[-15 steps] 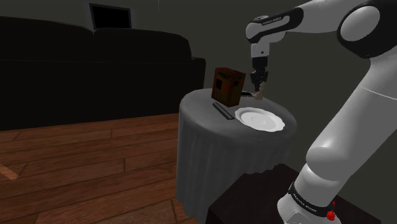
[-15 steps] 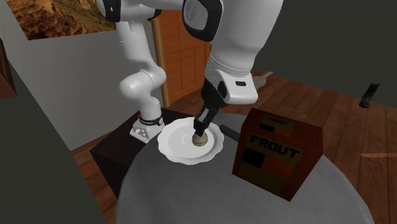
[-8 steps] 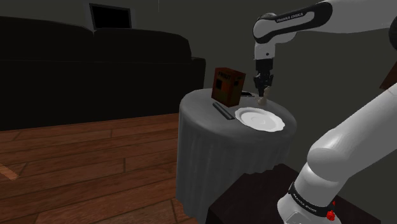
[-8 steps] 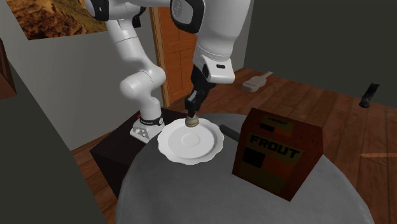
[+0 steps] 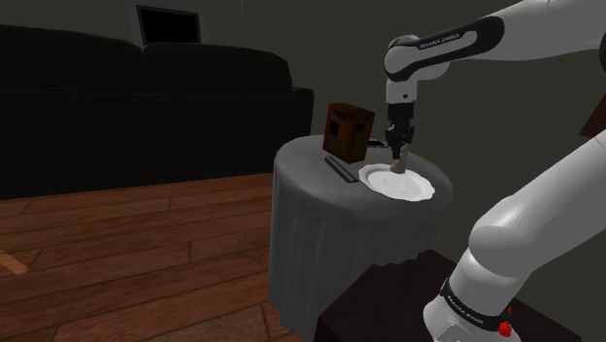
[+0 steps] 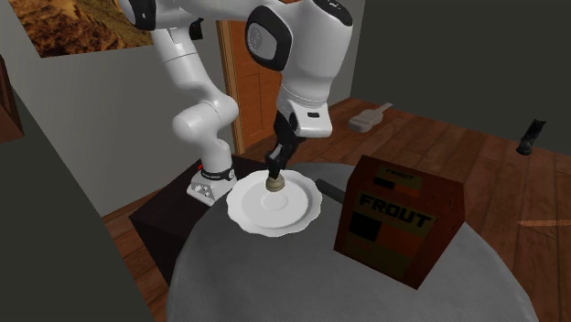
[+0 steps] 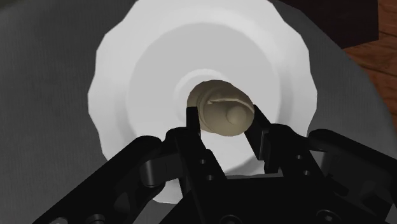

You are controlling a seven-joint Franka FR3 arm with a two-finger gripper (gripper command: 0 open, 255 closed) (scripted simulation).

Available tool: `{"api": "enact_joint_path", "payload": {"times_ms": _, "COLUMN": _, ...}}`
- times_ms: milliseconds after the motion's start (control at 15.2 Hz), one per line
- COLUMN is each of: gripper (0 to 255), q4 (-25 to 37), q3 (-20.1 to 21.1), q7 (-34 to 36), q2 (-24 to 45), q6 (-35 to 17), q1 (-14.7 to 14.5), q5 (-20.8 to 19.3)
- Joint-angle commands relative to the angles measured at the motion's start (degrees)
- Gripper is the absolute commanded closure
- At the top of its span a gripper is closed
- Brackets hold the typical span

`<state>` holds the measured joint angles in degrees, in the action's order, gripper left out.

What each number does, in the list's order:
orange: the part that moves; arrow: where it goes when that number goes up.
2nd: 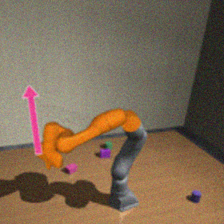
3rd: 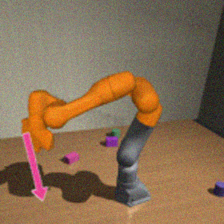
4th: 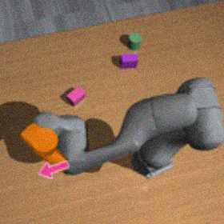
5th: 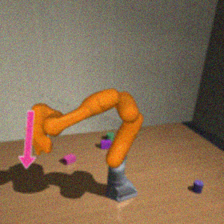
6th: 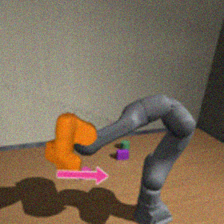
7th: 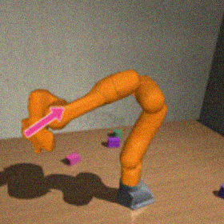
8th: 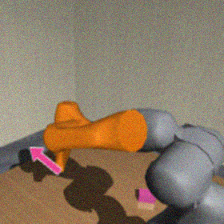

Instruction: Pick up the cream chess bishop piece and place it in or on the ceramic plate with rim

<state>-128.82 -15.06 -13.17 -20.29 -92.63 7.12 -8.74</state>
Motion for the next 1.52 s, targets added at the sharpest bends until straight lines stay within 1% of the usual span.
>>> {"api": "enact_joint_path", "payload": {"times_ms": 0, "gripper": 255, "q4": -1.3, "q3": -0.2, "q7": 0.0, "q2": 0.4, "q6": -1.7, "q1": 0.1, "q5": -0.1}}
{"api": "enact_joint_path", "payload": {"times_ms": 330, "gripper": 255, "q4": -4.6, "q3": -0.6, "q7": 0.1, "q2": 1.4, "q6": -6.1, "q1": 0.1, "q5": -0.2}}
{"api": "enact_joint_path", "payload": {"times_ms": 858, "gripper": 255, "q4": -4.6, "q3": -0.6, "q7": 0.1, "q2": 1.4, "q6": -6.1, "q1": 0.1, "q5": -0.2}}
{"api": "enact_joint_path", "payload": {"times_ms": 924, "gripper": 0, "q4": -4.6, "q3": -0.6, "q7": 0.1, "q2": 1.4, "q6": -6.1, "q1": 0.1, "q5": -0.2}}
{"api": "enact_joint_path", "payload": {"times_ms": 1254, "gripper": 0, "q4": -4.6, "q3": -0.6, "q7": 0.1, "q2": 1.4, "q6": -6.1, "q1": 0.1, "q5": -0.2}}
{"api": "enact_joint_path", "payload": {"times_ms": 1452, "gripper": 0, "q4": 1.6, "q3": -0.1, "q7": -0.1, "q2": 2.2, "q6": -0.5, "q1": -0.3, "q5": 0.5}}
